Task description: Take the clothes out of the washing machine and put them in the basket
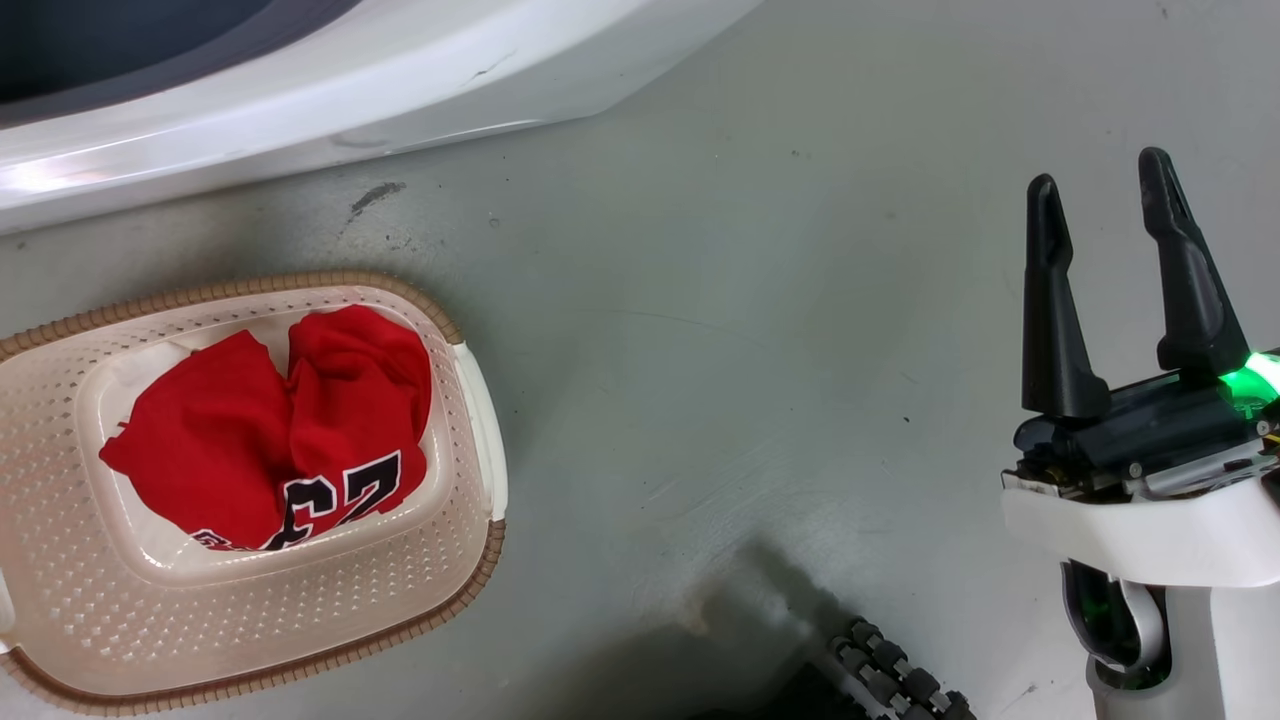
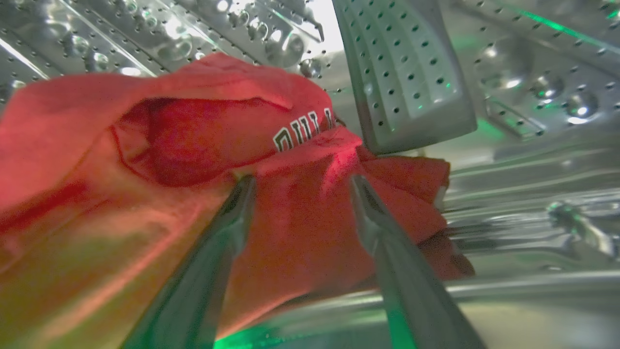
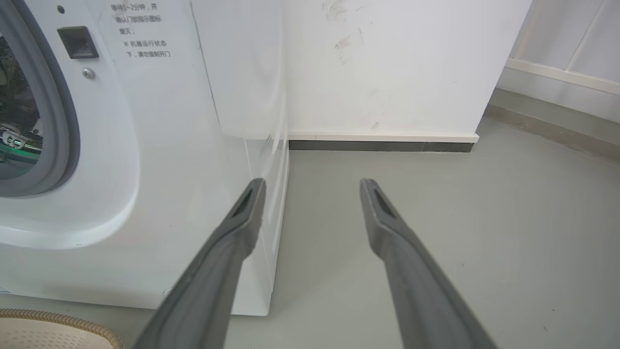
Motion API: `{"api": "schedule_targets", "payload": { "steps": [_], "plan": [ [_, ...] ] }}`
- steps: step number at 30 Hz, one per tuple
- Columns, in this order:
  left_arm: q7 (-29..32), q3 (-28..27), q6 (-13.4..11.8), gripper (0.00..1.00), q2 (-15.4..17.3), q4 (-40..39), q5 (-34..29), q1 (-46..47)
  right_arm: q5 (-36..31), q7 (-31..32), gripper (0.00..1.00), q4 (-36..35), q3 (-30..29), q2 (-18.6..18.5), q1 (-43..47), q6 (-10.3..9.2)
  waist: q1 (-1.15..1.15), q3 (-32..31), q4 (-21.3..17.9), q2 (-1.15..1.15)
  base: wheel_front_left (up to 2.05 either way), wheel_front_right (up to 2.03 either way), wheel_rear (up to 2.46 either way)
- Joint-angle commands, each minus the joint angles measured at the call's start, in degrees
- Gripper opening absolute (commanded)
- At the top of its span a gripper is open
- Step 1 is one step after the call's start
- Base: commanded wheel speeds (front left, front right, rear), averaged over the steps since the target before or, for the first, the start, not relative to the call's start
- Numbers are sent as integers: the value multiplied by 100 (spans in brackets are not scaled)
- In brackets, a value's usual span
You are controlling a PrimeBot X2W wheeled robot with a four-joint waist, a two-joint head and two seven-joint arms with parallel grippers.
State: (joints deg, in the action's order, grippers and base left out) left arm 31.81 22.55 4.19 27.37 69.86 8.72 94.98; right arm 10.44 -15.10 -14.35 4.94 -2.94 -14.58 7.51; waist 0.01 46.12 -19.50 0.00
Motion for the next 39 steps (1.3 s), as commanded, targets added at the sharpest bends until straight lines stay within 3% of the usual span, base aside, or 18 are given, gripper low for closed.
{"api": "schedule_targets", "payload": {
  "steps": [1, 7, 8, 9, 18, 26, 39],
  "plan": [
    [24, 36, -34, 100, 20, -21, -47, -75, 10, -10, 100, -23, -5, 12, -92, -4, -1, 10, 3, 0, 0, 0, 0],
    [125, 129, 3, 100, 94, -49, -42, -154, 35, -10, 100, 2, -18, 12, -103, -4, -1, 59, -4, 0, 0, 0, 0],
    [136, 148, 16, 42, 98, -64, -43, -163, 39, -9, 100, 3, -23, 12, -107, -4, -1, 65, -4, 0, 0, 0, 0],
    [121, 154, 17, 0, 110, -91, -32, -168, 40, -9, 100, 4, -27, 12, -111, -4, -1, 68, -4, 0, 0, 0, 0],
    [-238, 244, -61, 0, 155, -487, -28, -176, 12, -9, 100, 29, -65, 12, -155, -4, -1, 61, 38, 0, 0, 0, 0],
    [-1095, 201, -156, 0, 29, -803, 141, -650, -79, -9, 100, 95, -47, 12, -39, -4, -1, -307, 153, 0, 0, 0, 0],
    [-2154, 212, 83, 0, -189, -921, 514, -1561, -400, -9, 100, 226, -149, 9, 205, -4, -1, -1110, 625, 0, 0, 0, 0]
  ]
}}
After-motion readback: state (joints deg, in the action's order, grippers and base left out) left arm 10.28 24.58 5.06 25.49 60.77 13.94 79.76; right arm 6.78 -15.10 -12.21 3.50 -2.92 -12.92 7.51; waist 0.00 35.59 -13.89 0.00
